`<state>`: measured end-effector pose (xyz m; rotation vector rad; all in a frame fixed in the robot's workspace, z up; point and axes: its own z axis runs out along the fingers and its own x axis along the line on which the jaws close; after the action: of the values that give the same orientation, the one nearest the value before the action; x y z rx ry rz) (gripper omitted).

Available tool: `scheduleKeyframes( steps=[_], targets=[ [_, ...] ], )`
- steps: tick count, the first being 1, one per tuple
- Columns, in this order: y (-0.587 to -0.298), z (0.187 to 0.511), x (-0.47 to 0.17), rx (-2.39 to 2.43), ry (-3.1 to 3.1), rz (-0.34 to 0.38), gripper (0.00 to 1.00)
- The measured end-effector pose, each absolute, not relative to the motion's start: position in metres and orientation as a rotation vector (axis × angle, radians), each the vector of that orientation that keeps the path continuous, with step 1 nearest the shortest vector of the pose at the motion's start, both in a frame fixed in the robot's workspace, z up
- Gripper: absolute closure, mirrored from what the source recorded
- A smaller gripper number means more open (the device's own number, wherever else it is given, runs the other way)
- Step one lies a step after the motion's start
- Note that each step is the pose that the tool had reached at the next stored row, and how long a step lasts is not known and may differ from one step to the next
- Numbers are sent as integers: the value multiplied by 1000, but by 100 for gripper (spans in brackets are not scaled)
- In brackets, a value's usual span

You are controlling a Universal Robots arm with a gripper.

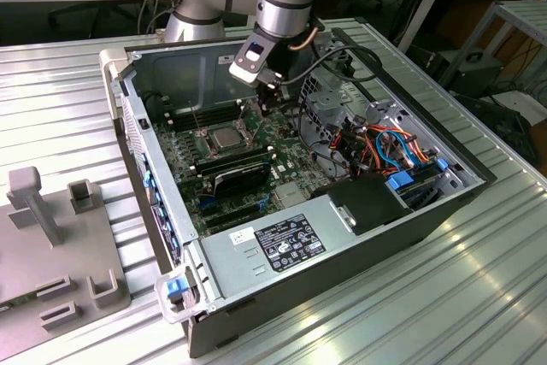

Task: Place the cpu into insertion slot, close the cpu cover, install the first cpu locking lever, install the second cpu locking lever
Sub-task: 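Close the cpu cover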

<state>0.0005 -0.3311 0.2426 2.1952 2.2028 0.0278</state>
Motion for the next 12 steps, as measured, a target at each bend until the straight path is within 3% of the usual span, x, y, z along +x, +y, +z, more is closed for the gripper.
scheduleKeyframes(
  steps=[12],
  targets=[
    [-331, 243, -14, 2195, 2203, 28, 89]
  ],
)
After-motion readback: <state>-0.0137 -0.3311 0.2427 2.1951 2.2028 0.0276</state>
